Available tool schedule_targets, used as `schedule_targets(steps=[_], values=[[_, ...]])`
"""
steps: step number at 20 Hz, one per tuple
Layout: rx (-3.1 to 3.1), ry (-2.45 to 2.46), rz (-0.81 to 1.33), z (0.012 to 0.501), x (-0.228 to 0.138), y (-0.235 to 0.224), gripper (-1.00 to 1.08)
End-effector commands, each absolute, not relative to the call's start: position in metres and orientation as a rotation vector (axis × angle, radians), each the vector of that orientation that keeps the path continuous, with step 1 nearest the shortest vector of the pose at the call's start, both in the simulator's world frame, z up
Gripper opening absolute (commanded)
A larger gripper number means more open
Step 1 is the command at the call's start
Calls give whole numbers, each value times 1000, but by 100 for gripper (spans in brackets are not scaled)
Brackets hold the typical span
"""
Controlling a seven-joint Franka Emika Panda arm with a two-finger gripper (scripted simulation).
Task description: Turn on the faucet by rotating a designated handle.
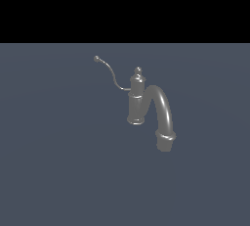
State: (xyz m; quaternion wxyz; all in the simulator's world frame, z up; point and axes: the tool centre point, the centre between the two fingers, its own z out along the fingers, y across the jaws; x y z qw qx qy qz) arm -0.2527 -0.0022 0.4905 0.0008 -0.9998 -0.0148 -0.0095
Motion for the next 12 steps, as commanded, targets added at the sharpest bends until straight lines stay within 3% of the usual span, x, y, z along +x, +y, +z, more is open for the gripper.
schedule_targets(steps=[1,12], values=[[-3140,-46,-30,491,-253,-2,-100],[-3139,57,-28,479,-245,10,-100]])
